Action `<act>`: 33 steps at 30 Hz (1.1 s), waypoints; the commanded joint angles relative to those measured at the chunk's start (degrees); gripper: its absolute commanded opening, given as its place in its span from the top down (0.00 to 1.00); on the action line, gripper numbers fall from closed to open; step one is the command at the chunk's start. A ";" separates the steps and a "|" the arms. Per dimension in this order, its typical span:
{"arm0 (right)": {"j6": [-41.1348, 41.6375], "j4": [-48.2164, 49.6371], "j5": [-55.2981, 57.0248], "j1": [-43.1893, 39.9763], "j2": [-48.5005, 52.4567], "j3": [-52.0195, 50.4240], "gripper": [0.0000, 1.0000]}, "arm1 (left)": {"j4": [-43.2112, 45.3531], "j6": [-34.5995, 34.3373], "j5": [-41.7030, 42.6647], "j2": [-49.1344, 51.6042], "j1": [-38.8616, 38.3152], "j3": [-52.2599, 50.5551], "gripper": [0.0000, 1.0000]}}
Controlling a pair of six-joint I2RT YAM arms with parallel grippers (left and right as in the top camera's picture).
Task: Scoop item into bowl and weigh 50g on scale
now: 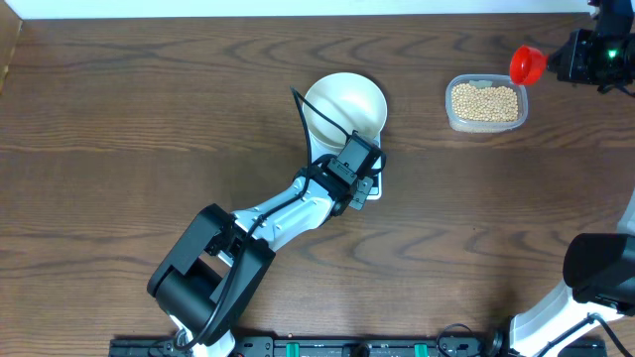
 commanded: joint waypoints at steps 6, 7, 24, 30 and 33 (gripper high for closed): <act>-0.85 -0.22 -0.94 0.22 0.42 0.20 0.99 | -2.01 -0.98 -3.15 4.74 0.66 -3.56 0.93; -0.85 -0.22 -0.94 0.22 0.42 0.20 0.99 | -1.81 -0.98 -3.10 4.74 0.63 -3.56 0.93; -0.85 -0.20 -0.94 0.22 0.42 0.20 0.99 | -0.33 -0.94 2.71 7.08 0.59 -3.63 0.93; -0.85 -0.20 -0.92 0.22 0.42 0.20 0.99 | 2.03 -0.92 2.73 7.08 0.59 -3.63 0.93; -0.85 -0.20 -0.92 0.22 0.42 0.20 0.99 | 1.31 -0.94 2.69 7.08 0.59 -3.63 0.93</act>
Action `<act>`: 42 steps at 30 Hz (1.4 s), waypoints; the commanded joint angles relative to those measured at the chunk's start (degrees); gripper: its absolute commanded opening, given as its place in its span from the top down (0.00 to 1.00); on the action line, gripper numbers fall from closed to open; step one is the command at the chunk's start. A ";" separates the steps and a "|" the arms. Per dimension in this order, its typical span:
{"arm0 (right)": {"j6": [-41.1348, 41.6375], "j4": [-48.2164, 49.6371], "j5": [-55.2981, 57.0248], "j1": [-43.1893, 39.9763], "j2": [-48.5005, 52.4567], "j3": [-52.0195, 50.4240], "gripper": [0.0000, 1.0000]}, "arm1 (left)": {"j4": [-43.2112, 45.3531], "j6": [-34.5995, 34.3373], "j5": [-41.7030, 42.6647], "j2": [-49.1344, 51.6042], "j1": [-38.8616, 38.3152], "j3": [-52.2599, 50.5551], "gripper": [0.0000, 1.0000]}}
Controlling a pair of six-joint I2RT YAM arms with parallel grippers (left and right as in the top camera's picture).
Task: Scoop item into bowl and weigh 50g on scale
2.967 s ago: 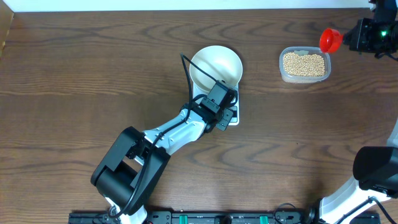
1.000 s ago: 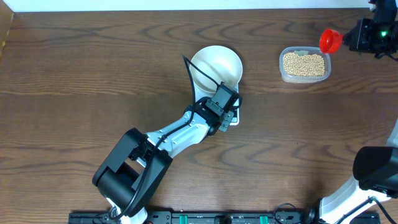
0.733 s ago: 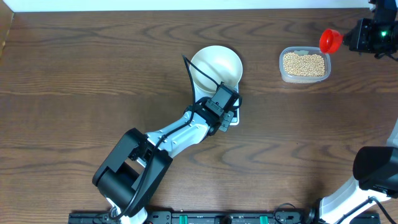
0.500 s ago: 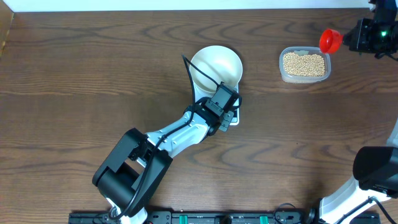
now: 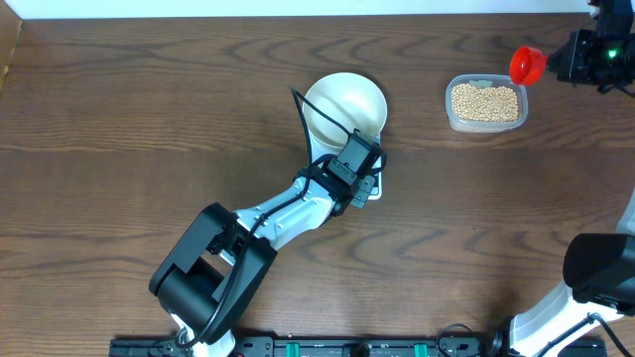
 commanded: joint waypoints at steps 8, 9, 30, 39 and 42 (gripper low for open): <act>-0.85 -0.20 -0.94 0.22 0.42 0.20 0.99 | -6.03 -0.96 1.33 6.45 0.61 -3.41 0.92; -0.85 -0.22 -0.94 0.22 0.42 0.20 0.99 | -6.32 -1.20 1.33 6.45 0.61 -3.41 0.93; -0.85 -0.24 -0.94 0.22 0.42 0.20 0.99 | -6.19 -12.26 -1.03 6.45 0.61 -3.41 0.93; -0.85 -0.26 -0.94 0.22 0.42 0.20 0.99 | -4.87 -16.17 0.55 6.45 0.61 -3.41 0.93; -0.85 -0.26 -0.94 0.22 0.42 0.20 0.99 | -5.16 -17.07 0.46 6.45 0.61 -3.41 0.93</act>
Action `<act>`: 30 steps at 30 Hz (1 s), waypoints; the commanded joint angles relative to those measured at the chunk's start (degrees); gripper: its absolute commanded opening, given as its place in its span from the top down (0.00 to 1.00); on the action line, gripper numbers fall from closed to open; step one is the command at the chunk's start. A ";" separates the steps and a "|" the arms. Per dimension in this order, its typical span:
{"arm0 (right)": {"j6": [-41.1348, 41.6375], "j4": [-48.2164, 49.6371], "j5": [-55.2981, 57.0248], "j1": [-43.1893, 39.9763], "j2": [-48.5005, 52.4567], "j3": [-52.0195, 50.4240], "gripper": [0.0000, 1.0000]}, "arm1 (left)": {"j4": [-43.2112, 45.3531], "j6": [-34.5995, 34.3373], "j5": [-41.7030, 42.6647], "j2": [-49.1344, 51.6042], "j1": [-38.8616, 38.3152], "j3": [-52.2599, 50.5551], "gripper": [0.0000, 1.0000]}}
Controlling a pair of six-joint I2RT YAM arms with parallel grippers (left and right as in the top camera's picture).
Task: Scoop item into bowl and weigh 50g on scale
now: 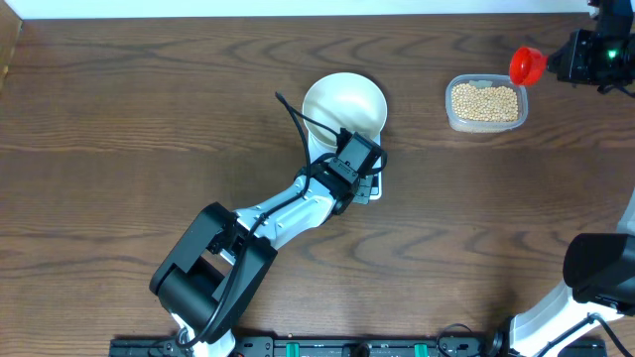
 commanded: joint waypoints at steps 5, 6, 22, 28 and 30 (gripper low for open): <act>-0.85 -0.24 -0.94 0.22 0.42 0.20 0.99 | -4.09 -7.72 -3.74 6.23 0.68 -4.33 0.93; -0.85 -0.26 -0.94 0.22 0.42 0.20 0.99 | -4.55 -8.79 -4.57 6.23 0.68 -4.33 0.93; -0.85 -0.26 -0.94 0.22 0.42 0.20 0.99 | -6.78 -14.99 -4.66 6.23 0.66 -4.33 0.93; -0.85 -0.26 -0.94 0.22 0.42 0.20 0.99 | -3.76 -12.83 -4.39 6.23 0.61 -4.33 0.93; -0.85 -0.26 -0.94 0.22 0.42 0.20 0.99 | -3.58 -12.83 -4.39 6.23 0.61 -4.33 0.93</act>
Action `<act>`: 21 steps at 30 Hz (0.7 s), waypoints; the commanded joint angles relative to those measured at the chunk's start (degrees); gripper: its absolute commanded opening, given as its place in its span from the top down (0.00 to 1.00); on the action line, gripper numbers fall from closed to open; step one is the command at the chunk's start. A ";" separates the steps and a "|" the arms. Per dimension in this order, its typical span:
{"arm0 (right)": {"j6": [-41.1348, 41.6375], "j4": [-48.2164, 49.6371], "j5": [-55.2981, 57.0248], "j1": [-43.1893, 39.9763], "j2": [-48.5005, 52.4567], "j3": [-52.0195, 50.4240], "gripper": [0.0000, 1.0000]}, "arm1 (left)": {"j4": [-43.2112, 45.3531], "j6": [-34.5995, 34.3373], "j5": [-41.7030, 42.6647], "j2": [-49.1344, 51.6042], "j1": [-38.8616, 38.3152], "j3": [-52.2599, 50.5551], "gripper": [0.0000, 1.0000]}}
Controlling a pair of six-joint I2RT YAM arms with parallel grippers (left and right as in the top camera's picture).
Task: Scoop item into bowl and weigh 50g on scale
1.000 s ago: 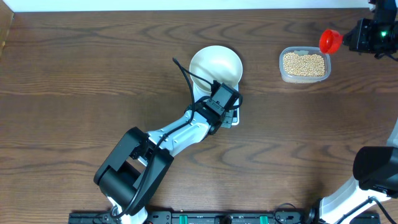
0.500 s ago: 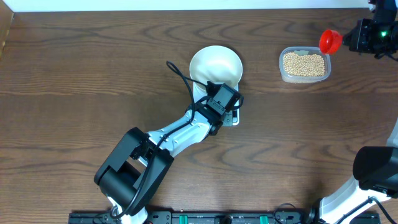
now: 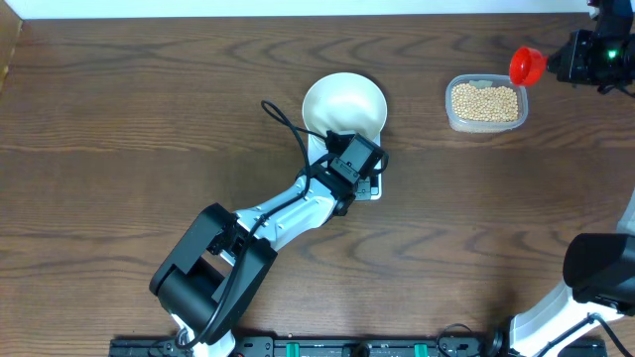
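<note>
A white bowl (image 3: 344, 102) stands on a white scale (image 3: 371, 188), which shows only at its near right corner. My left gripper (image 3: 349, 151) is low over the scale at the bowl's near rim; its fingers are hidden under the black wrist. A clear tub of pale beans (image 3: 485, 103) stands to the right of the bowl. My right gripper (image 3: 566, 58) hangs just beyond the tub's far right corner, shut on the handle of a red scoop (image 3: 527, 64). The bowl looks empty.
The left arm's black cable (image 3: 283, 119) loops out to the left of the bowl. The table's far edge (image 3: 298, 14) runs close behind the bowl and tub. The arm bases sit along the near edge.
The left wrist has turned slightly over the scale and its cable loop has swung further left. The bowl, tub, scoop and right gripper are where they were.
At every earlier moment my left gripper was over the scale at the bowl's near rim and my right gripper held the red scoop beyond the tub. Only the left wrist and its cable have shifted bit by bit to the left.
</note>
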 commanded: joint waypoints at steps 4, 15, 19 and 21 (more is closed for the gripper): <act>-0.85 -0.17 -0.94 0.22 0.42 0.20 0.99 | -1.79 1.11 -1.64 6.25 0.94 -4.57 0.93; -0.85 -0.17 -0.94 0.22 0.42 0.20 0.99 | -2.14 7.82 3.91 6.25 0.94 -4.57 0.93; -0.85 -0.17 -0.94 0.22 0.42 0.20 0.99 | -3.96 10.23 3.93 6.25 0.94 -4.57 0.93; -0.85 -0.22 -0.94 0.22 0.42 0.20 0.99 | -4.26 11.80 3.89 6.25 0.94 -4.57 0.93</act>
